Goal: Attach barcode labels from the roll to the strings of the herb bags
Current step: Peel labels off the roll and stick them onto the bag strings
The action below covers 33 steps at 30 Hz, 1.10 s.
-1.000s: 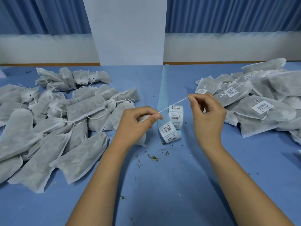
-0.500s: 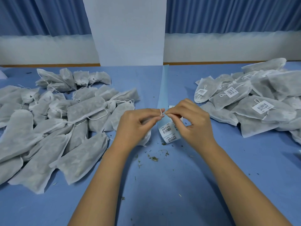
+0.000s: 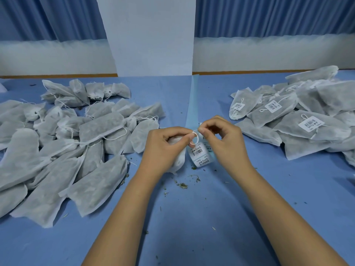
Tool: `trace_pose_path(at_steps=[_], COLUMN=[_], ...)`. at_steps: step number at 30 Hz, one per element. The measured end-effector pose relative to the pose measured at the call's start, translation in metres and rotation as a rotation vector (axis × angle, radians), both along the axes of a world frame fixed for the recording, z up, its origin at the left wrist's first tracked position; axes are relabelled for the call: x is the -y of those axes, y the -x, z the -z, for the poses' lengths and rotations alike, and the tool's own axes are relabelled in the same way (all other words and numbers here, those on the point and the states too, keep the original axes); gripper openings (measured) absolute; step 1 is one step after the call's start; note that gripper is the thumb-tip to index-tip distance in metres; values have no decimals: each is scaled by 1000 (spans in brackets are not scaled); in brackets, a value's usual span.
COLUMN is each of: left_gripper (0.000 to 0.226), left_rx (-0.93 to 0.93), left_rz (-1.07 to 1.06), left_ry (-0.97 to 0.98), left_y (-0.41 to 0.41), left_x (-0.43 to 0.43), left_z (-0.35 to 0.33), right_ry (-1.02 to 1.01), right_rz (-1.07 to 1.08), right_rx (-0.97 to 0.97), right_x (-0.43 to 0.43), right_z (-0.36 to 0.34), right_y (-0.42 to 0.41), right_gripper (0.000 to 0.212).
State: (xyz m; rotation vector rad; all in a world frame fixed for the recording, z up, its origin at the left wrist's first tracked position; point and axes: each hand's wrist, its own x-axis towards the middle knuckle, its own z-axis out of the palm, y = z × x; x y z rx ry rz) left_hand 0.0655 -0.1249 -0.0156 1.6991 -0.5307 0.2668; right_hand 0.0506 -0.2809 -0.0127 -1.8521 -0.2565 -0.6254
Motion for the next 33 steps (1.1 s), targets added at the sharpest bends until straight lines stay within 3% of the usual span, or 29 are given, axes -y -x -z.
trace_pose_path(at_steps=[5,8,13,23,30,33], left_gripper=[14,15,18,23,17,19], left_rx=[13,-7,-47,-51,-130,-150], left_rz=[-172,-165,-193,-102,73,66], left_ry=[108,105,120,100,109,143], left_y=[-1,0,0,0,2,2], left_x=[0,2,3,6,5,5], left_z=[-2,-4,-5,-3,-8,-8], right_ry=[67,91,-12,7,123,73], right_rz=[-58,-97,55,-6,51,65], right_rx=[-38,-63,-8,-32,84,84], right_x=[-7,-11,-12,-13,-13,-14], right_z=[-1,0,-2,0,1,2], right_y=[5,8,10,9,8,9], right_gripper=[8,6,19,11,10,8])
